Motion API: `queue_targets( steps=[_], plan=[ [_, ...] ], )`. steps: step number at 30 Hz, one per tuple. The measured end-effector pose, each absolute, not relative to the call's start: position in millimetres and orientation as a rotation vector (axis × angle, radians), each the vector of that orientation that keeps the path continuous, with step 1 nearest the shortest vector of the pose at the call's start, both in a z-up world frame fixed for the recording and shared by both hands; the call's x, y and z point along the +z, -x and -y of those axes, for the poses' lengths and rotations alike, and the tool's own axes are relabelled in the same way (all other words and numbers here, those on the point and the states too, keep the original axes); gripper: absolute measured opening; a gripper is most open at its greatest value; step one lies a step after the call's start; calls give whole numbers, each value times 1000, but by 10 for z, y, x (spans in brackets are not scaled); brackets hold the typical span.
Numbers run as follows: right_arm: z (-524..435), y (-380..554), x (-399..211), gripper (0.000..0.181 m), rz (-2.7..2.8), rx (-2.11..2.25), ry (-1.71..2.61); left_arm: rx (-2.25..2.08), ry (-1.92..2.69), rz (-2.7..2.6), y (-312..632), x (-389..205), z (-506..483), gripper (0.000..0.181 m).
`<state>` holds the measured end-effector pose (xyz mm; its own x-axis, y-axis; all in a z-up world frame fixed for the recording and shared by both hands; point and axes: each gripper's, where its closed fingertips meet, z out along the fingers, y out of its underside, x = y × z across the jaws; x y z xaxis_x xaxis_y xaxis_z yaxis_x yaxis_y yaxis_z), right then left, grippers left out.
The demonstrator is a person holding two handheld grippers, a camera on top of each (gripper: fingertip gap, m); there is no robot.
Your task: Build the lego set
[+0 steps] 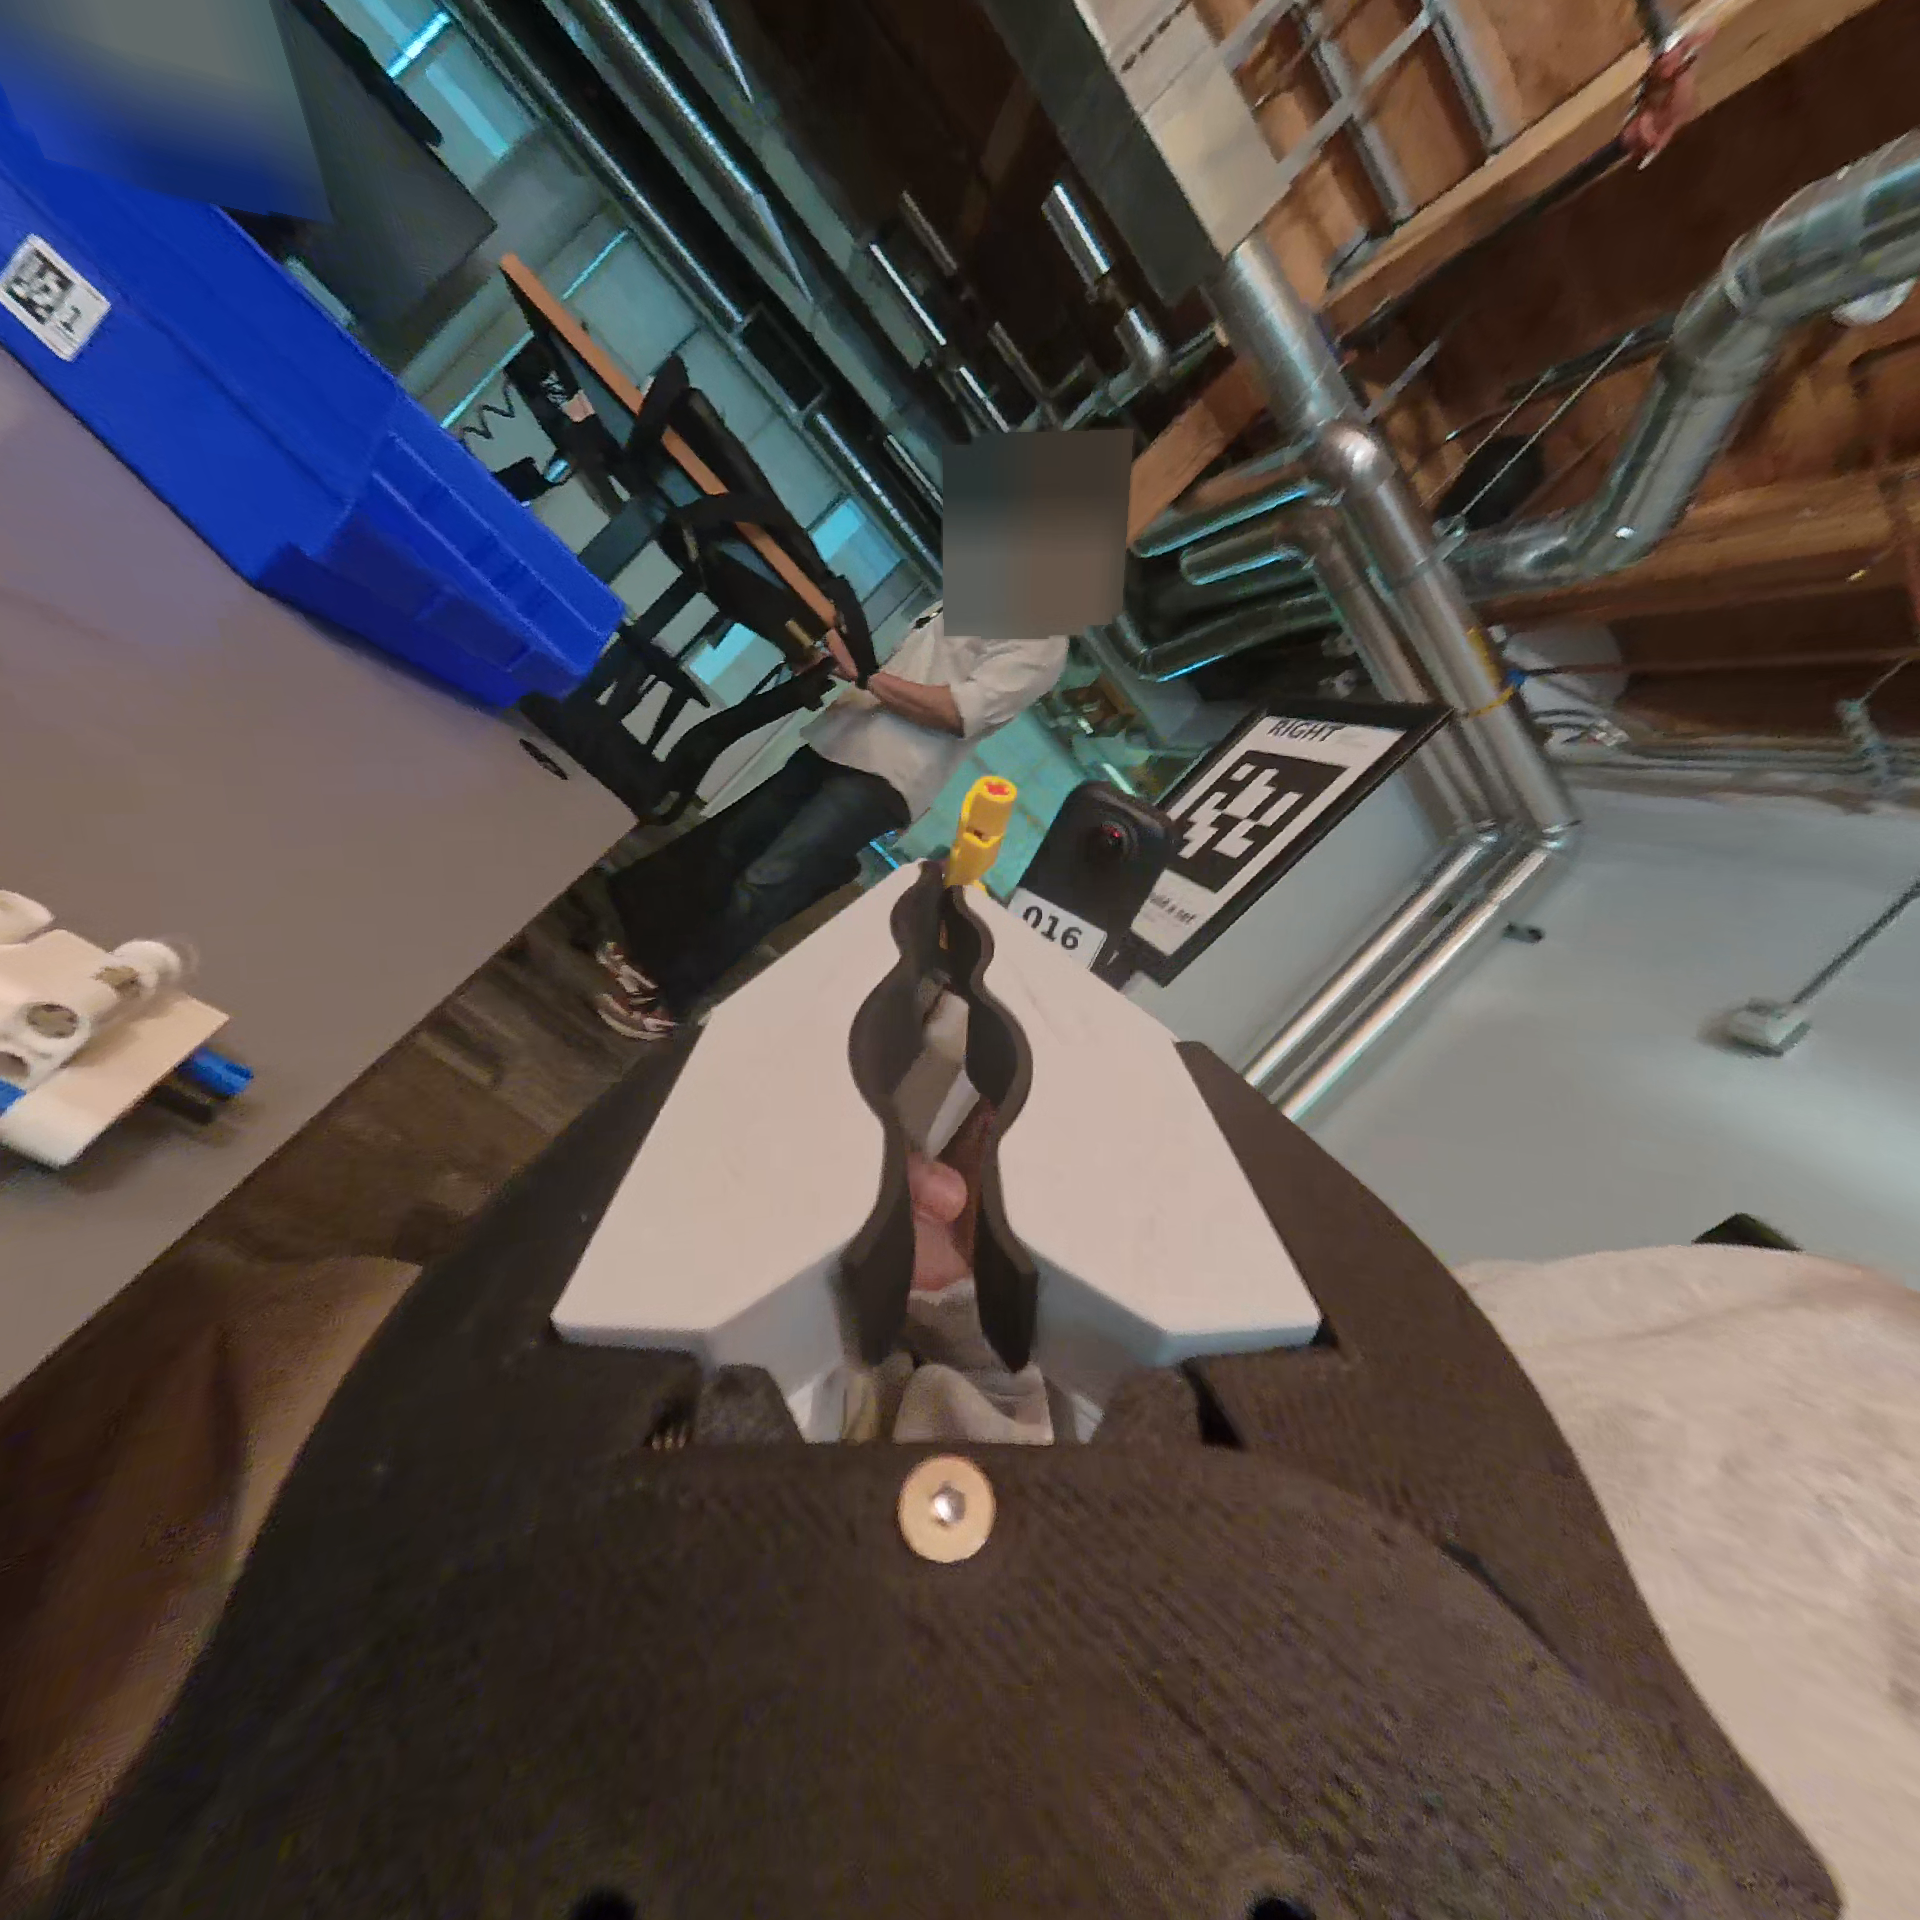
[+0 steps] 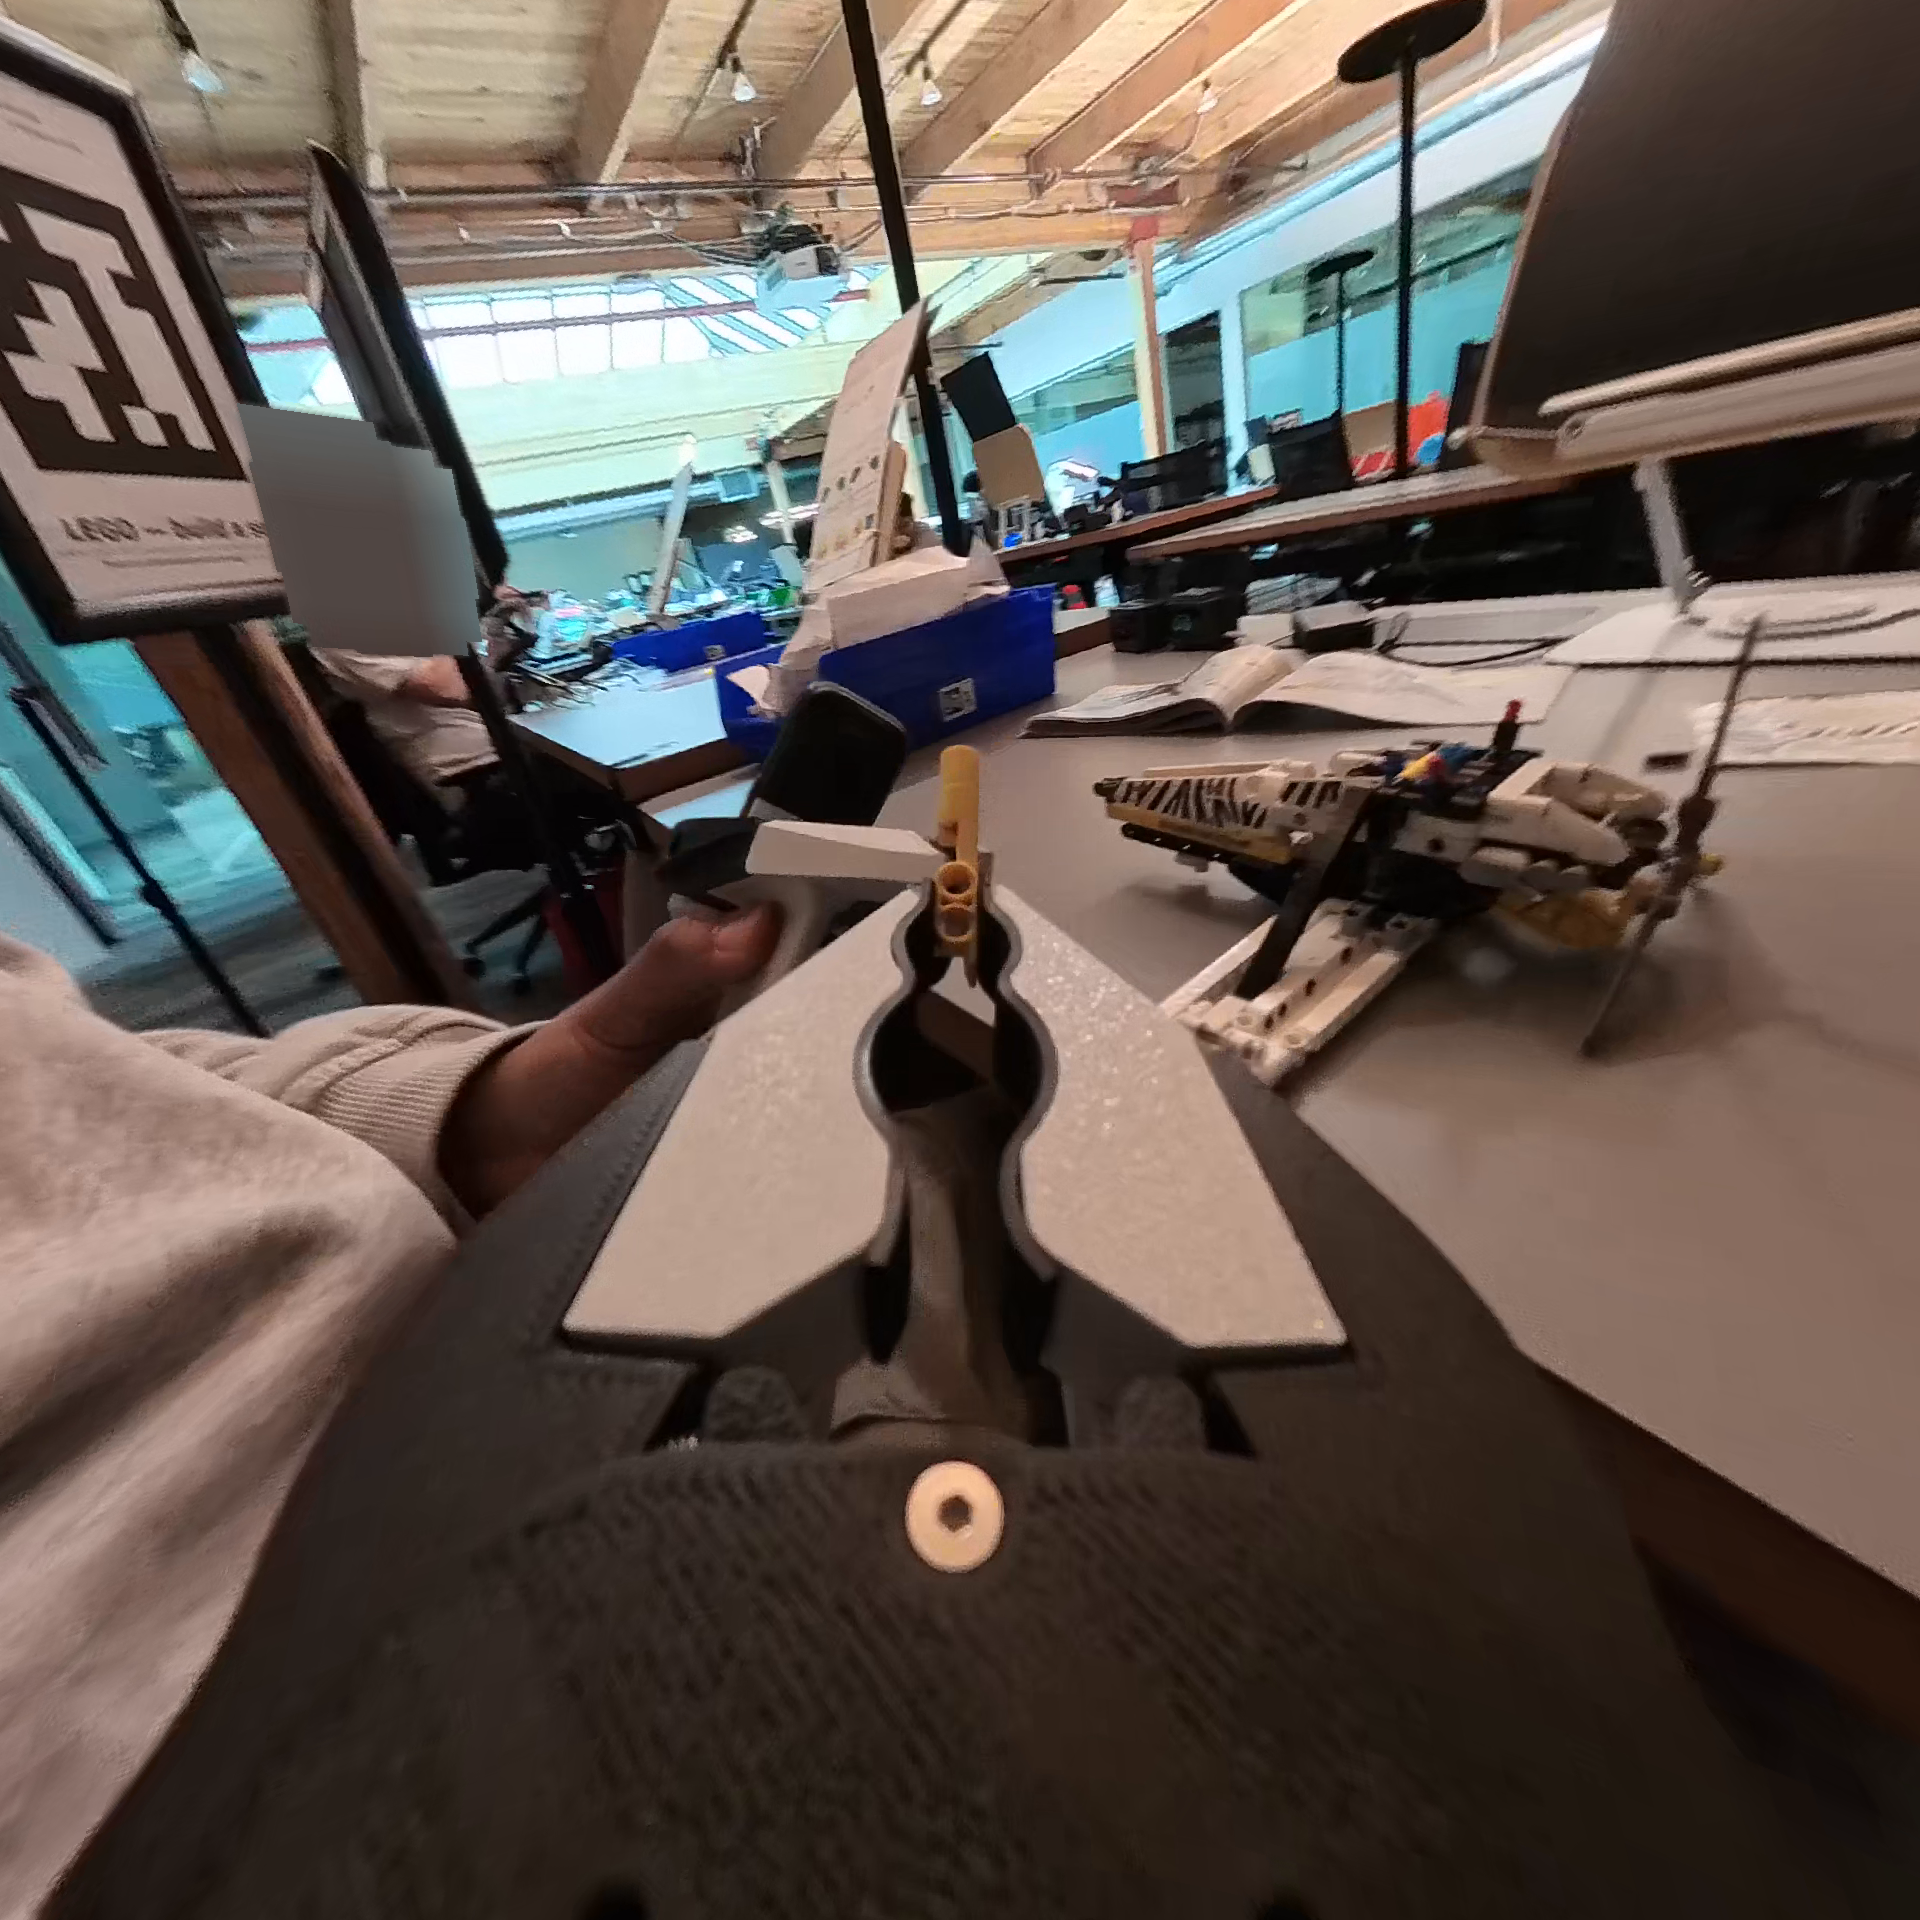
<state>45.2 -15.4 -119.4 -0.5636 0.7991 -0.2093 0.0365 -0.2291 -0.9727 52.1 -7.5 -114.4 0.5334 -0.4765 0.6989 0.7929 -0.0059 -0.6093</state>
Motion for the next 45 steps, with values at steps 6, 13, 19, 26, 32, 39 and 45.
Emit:
queue_targets(
  steps=[6, 13, 19, 26, 32, 39, 45],
  plan=[
    [82, -385, -1256, 4, 1494, 1891, 1073, -834, 1272, 267, -467, -1198, 121, 18],
    [261, -344, -1559, 5, 1709, 1809, 1066, -702, 1345, 251, -448, -1271, 94, 29],
    [400, -282, -1554, 5, 1771, 1828, 1038, -748, 1361, 256, -326, -1284, 190, 6],
    [458, -94, -1399, 6, 1683, 1968, 1033, -801, 1285, 298, -128, -1193, 320, 4],
    [312, 89, -1127, 7, 1640, 2193, 970, -984, 1150, 359, 33, -1108, 256, 5],
    [9, 319, -1017, 7, 1585, 2235, 976, -879, 1237, 379, 281, -1165, 280, 15],
    [-885, 599, -801, 7, 1282, 2352, 1052, -446, 1306, 417, 959, -1006, 385, 27]
  ],
)
